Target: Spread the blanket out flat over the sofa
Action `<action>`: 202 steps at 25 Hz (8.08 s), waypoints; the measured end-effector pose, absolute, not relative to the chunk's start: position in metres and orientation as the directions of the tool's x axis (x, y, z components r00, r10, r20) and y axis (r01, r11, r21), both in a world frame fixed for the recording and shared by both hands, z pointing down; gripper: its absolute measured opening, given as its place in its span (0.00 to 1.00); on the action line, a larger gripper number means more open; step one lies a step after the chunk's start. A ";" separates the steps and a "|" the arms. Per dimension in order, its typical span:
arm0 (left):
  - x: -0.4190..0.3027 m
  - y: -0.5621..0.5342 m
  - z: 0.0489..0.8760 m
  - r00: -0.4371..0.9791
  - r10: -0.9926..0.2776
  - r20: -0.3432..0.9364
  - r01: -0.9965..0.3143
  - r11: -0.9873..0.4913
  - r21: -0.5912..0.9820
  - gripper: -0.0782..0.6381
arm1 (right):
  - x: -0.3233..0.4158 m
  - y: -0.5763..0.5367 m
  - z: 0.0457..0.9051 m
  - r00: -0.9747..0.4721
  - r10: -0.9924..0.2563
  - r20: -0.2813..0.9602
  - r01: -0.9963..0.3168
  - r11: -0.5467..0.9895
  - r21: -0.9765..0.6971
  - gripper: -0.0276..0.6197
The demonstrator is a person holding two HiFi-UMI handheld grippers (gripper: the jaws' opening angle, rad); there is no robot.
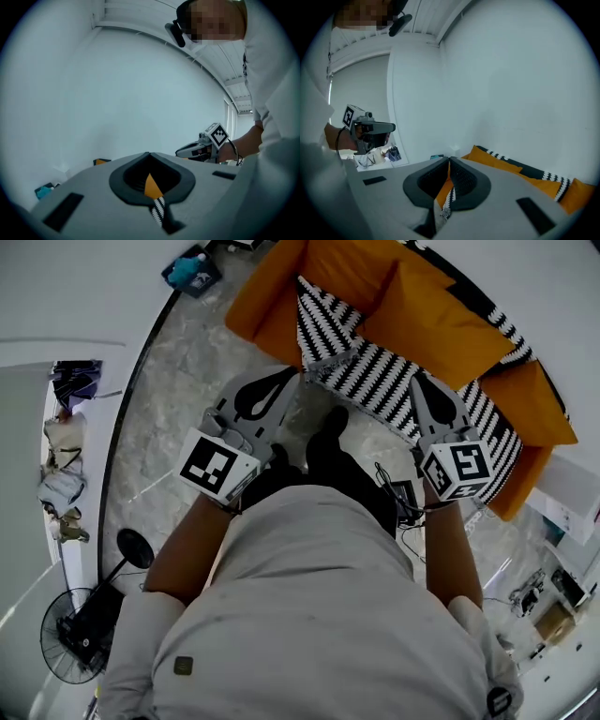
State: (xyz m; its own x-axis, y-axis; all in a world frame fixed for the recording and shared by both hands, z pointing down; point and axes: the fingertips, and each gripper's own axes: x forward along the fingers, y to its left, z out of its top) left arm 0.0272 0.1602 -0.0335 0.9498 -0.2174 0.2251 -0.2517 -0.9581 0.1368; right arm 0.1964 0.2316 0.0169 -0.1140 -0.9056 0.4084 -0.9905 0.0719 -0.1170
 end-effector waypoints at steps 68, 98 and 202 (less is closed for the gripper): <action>0.078 0.069 0.423 0.826 0.026 0.564 -0.325 -0.794 0.513 0.12 | 0.197 0.124 0.599 -0.337 -0.439 0.833 -0.940 0.112 -0.321 0.09; -0.113 -0.002 0.392 0.821 -0.206 0.533 -0.503 -0.701 0.505 0.12 | -0.030 -0.038 0.664 -0.375 -0.267 0.888 -0.901 0.329 -0.281 0.09; -0.162 0.438 -0.272 0.927 -0.375 -0.029 -0.375 -0.927 -0.003 0.12 | -0.019 0.494 -0.257 -0.364 -0.929 0.070 -0.920 0.370 0.127 0.09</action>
